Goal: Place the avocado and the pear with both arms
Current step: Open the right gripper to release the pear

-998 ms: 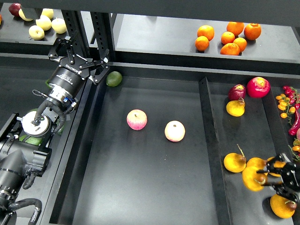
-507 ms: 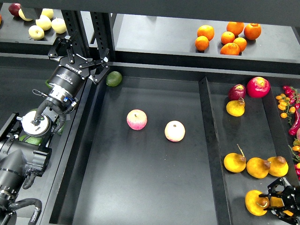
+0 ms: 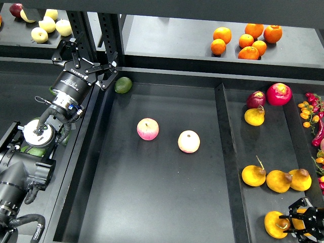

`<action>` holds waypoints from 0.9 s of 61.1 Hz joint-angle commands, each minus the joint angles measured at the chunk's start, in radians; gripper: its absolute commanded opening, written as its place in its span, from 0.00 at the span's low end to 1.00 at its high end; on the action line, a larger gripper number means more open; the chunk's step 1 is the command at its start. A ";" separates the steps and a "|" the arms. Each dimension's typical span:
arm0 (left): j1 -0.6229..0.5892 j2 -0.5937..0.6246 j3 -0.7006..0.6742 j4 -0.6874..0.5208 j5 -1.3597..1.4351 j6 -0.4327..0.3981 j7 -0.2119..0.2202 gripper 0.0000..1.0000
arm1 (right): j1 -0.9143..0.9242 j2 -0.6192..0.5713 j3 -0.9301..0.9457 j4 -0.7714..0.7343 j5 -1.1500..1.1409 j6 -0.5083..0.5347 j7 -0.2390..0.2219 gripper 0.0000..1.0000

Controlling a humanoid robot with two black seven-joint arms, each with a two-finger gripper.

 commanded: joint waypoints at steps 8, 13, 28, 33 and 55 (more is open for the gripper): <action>0.001 0.000 0.000 0.000 0.000 0.000 -0.002 1.00 | -0.011 0.000 0.065 0.007 0.000 0.000 0.000 0.95; 0.001 0.000 -0.002 0.000 0.000 0.000 -0.002 1.00 | -0.011 -0.009 0.085 0.016 0.011 0.000 0.000 1.00; 0.006 0.000 -0.002 0.000 0.000 0.000 -0.002 1.00 | -0.011 -0.034 0.164 0.083 0.161 0.000 0.000 1.00; 0.009 0.000 -0.002 0.000 0.000 0.000 -0.002 1.00 | -0.011 -0.054 0.195 0.106 0.185 0.000 0.000 1.00; 0.014 0.000 -0.002 0.008 0.000 0.000 -0.002 1.00 | -0.011 -0.065 0.324 0.156 0.245 0.000 0.000 1.00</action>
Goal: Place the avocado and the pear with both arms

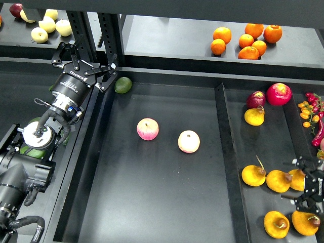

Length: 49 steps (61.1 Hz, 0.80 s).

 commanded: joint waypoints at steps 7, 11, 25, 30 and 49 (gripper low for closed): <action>0.000 0.000 0.000 -0.004 0.000 0.000 -0.001 1.00 | -0.001 0.099 0.160 -0.014 0.007 0.000 0.000 1.00; 0.002 0.000 0.000 -0.007 0.000 0.000 -0.001 1.00 | -0.006 0.144 0.214 -0.028 0.006 0.000 0.000 1.00; 0.009 0.000 -0.003 -0.015 -0.001 0.000 -0.003 1.00 | -0.021 0.385 0.471 -0.045 -0.040 0.000 0.000 1.00; 0.011 0.000 -0.003 -0.017 -0.001 0.000 -0.003 1.00 | -0.020 0.451 0.534 -0.037 -0.074 0.000 0.000 1.00; 0.011 0.000 -0.001 -0.018 -0.001 0.000 -0.009 1.00 | 0.006 0.643 0.622 -0.022 -0.204 0.000 0.000 1.00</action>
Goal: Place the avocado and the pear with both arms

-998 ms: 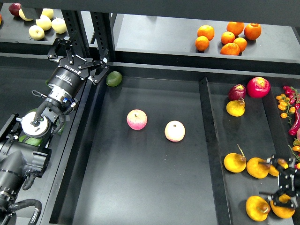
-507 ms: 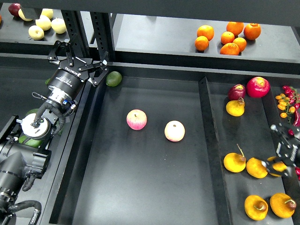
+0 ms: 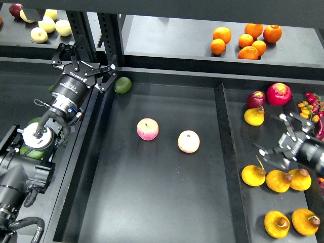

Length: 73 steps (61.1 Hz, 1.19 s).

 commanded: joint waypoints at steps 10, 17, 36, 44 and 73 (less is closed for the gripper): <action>0.000 0.000 0.003 0.000 0.000 0.000 -0.012 1.00 | 0.083 0.080 -0.008 -0.008 -0.057 0.000 0.004 1.00; 0.000 0.000 0.003 -0.002 0.000 0.000 -0.012 1.00 | 0.122 0.121 -0.011 -0.037 -0.095 0.000 0.085 1.00; 0.000 0.000 0.004 -0.002 -0.002 0.000 -0.012 1.00 | 0.221 0.235 -0.011 -0.203 -0.193 0.000 0.260 1.00; 0.002 0.000 0.003 -0.002 -0.002 0.000 -0.012 1.00 | 0.267 0.235 -0.011 -0.255 -0.193 0.000 0.285 1.00; 0.002 0.000 0.006 -0.003 -0.002 0.000 -0.012 1.00 | 0.349 0.235 0.009 -0.355 -0.207 0.000 0.354 1.00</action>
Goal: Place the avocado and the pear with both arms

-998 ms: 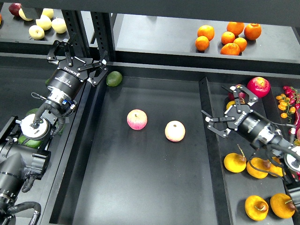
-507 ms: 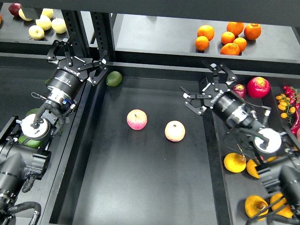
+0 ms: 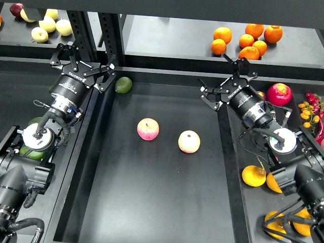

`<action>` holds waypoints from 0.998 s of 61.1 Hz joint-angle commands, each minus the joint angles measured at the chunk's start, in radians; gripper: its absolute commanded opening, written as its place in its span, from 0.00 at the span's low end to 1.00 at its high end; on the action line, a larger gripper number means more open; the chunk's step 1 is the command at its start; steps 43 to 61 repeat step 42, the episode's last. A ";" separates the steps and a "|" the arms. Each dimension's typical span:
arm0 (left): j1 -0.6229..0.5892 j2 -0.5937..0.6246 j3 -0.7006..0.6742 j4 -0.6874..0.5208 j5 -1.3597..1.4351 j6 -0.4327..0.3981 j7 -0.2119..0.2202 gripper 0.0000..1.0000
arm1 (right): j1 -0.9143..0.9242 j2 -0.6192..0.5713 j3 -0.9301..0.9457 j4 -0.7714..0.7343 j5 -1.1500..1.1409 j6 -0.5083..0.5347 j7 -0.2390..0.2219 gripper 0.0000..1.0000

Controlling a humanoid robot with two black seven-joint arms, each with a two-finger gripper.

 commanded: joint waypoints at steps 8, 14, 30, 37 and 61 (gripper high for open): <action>0.000 0.000 0.001 -0.004 0.000 0.000 0.000 1.00 | 0.024 0.000 0.005 -0.007 0.000 0.000 0.004 1.00; 0.001 0.000 0.000 -0.009 0.000 0.000 0.000 1.00 | 0.027 0.000 0.006 -0.011 0.000 0.000 0.004 1.00; 0.005 0.000 0.000 -0.014 0.000 0.000 0.000 1.00 | 0.028 0.000 0.009 -0.007 0.000 0.000 0.015 1.00; 0.003 0.000 0.001 -0.014 0.000 0.000 0.000 1.00 | 0.028 0.000 0.015 -0.007 0.000 0.000 0.015 1.00; 0.005 0.000 0.000 -0.014 0.000 0.000 0.000 1.00 | 0.028 0.000 0.017 -0.007 0.000 0.000 0.015 1.00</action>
